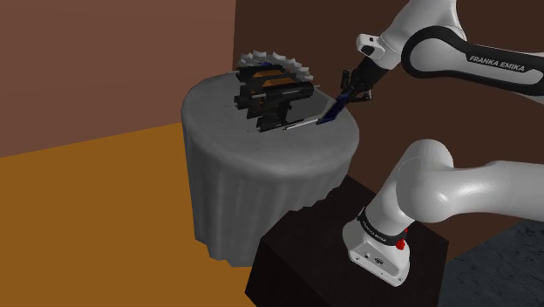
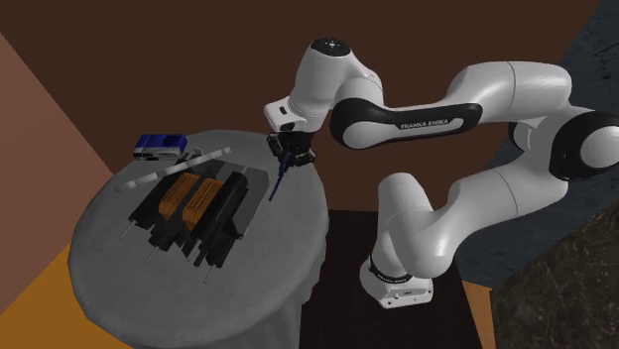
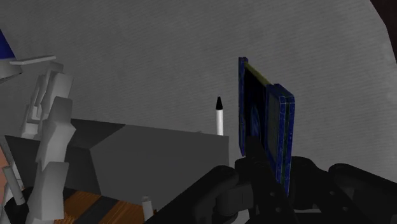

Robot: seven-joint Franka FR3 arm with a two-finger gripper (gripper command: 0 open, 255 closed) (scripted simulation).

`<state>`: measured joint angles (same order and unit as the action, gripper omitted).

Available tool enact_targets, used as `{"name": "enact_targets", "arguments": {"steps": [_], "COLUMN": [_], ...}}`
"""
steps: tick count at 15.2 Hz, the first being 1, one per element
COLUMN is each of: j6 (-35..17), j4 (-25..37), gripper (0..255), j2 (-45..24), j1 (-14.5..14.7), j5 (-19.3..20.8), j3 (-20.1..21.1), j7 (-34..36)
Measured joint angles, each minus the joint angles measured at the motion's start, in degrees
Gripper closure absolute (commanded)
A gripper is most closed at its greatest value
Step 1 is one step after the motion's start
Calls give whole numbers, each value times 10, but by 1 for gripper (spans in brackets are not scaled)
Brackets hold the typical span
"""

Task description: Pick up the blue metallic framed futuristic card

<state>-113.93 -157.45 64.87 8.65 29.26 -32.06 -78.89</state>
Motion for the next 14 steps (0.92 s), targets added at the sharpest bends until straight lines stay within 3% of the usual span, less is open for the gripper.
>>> {"name": "enact_targets", "arguments": {"steps": [14], "j6": [87], "j4": [103], "gripper": [255], "j2": [-16], "j1": [26], "j5": [-45], "j3": [44], "j7": [-3]}}
